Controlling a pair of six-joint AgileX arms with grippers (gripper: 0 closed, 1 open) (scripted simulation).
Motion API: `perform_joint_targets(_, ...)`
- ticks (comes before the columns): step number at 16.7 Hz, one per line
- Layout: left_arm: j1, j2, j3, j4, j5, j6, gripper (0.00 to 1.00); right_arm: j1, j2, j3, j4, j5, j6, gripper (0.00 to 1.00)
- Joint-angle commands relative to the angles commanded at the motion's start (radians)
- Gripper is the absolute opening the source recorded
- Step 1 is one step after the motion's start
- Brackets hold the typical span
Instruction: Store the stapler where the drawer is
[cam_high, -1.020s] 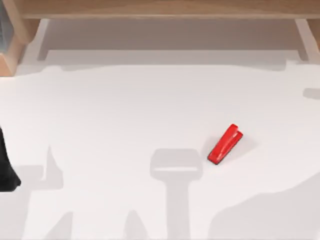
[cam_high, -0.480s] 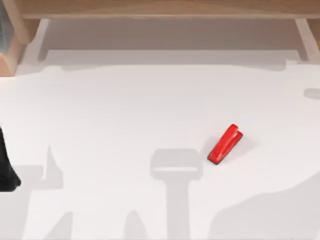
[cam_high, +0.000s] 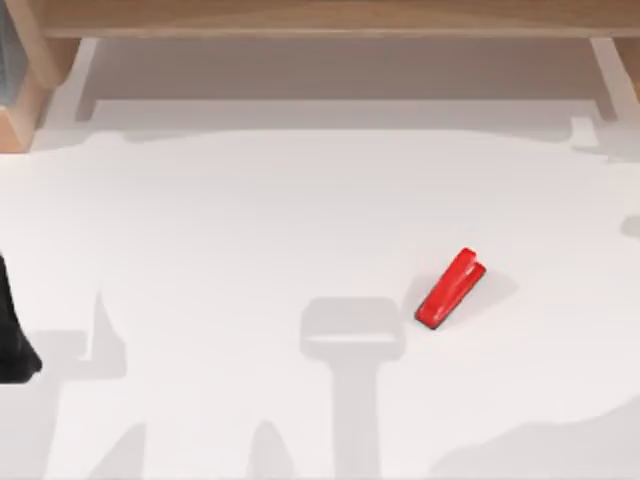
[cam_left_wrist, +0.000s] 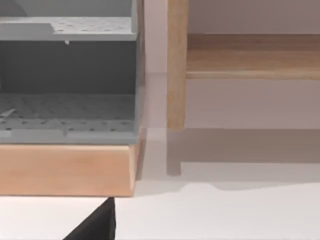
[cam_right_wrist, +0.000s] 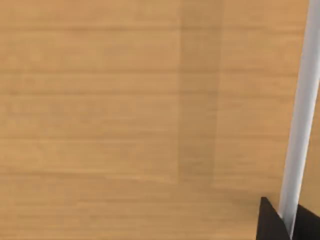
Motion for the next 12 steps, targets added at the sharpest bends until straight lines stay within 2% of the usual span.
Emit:
perform_joint_targets(8,0.0,0.0,0.0,0.0,0.0,0.0,1.0,-0.02,-0.03,-0.063,0.045,-0.018,0.0,0.0)
perform_joint_targets(12,0.0,0.0,0.0,0.0,0.0,0.0,1.0,-0.062,-0.078,-0.191,0.114,-0.064,0.001,0.0)
